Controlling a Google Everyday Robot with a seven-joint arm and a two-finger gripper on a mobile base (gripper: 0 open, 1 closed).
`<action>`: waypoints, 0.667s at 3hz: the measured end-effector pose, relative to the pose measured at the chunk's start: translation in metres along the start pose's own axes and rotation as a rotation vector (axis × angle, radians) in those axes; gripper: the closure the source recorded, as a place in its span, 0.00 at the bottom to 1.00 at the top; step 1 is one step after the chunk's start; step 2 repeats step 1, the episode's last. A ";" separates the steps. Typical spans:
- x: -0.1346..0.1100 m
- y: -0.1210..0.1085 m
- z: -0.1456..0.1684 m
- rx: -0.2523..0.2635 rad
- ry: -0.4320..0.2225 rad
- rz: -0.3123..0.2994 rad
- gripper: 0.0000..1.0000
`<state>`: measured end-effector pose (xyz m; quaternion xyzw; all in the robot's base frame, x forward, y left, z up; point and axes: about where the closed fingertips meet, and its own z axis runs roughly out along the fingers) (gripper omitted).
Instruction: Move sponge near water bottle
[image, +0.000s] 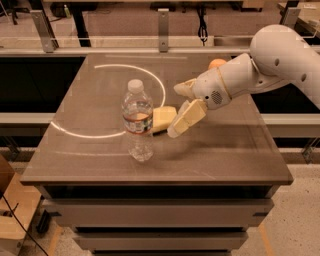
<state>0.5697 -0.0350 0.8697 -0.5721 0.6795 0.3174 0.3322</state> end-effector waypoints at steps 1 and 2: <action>0.000 0.000 0.000 0.000 0.000 0.000 0.00; 0.000 0.000 0.000 0.000 0.000 0.000 0.00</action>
Offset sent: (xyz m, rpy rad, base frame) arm 0.0000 0.0000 0.0000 0.0000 0.0000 0.0000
